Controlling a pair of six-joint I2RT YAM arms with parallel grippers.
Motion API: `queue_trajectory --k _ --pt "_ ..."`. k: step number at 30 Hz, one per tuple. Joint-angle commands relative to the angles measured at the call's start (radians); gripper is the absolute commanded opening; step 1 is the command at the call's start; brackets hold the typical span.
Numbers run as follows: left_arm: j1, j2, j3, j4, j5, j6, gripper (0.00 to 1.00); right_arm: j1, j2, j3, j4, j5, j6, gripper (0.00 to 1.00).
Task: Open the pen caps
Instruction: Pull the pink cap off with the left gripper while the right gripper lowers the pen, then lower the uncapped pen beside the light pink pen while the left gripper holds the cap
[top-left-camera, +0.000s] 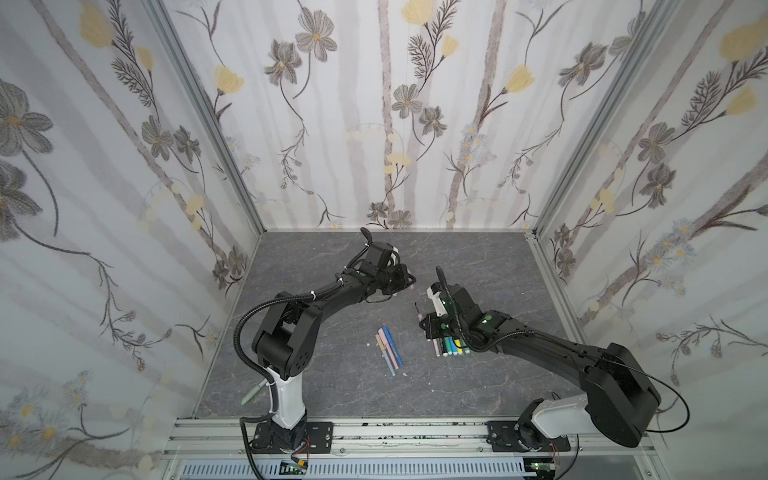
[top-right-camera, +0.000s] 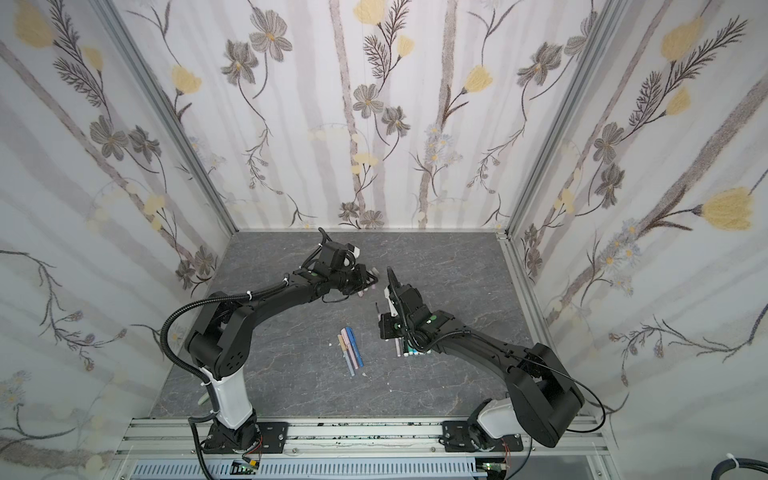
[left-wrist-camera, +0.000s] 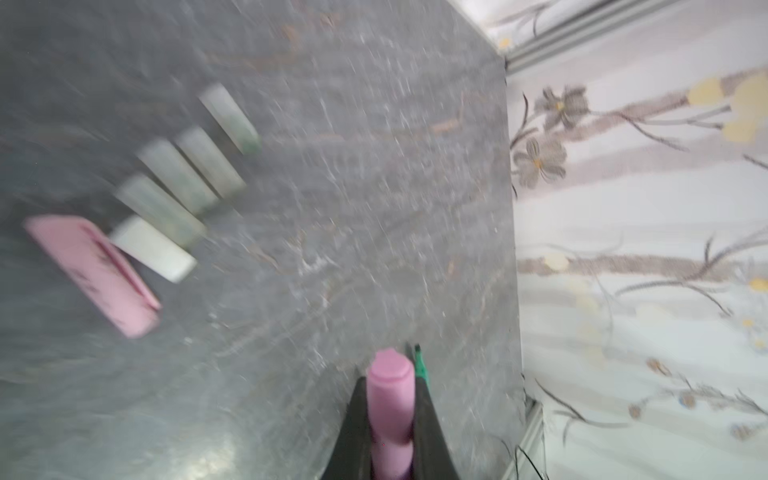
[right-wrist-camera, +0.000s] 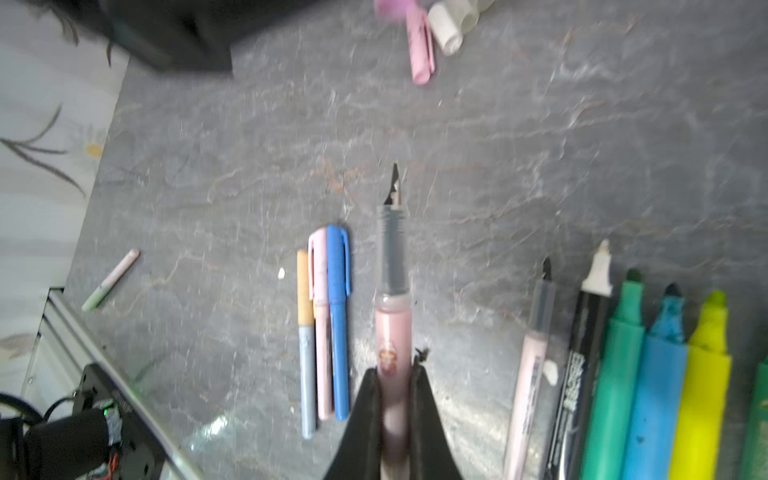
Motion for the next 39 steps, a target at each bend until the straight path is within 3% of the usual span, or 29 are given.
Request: queue_trajectory --k 1,6,12,20,39 --pt "0.007 0.019 0.039 -0.062 -0.08 0.077 0.0 0.0 -0.027 -0.032 -0.025 -0.019 0.019 0.0" --pt "0.053 0.011 0.007 -0.043 -0.029 0.061 0.0 0.002 -0.036 -0.096 -0.003 -0.017 0.038 0.0" --pt "0.147 -0.085 -0.172 0.031 0.021 0.027 0.0 0.024 0.041 -0.071 -0.033 0.055 0.072 0.0" --pt "0.243 -0.216 -0.367 0.055 0.027 0.046 0.0 0.074 0.194 0.06 -0.177 0.282 0.107 0.0" --pt "0.262 -0.228 -0.448 0.127 0.064 0.04 0.0 0.17 0.342 0.184 -0.312 0.447 0.153 0.1"
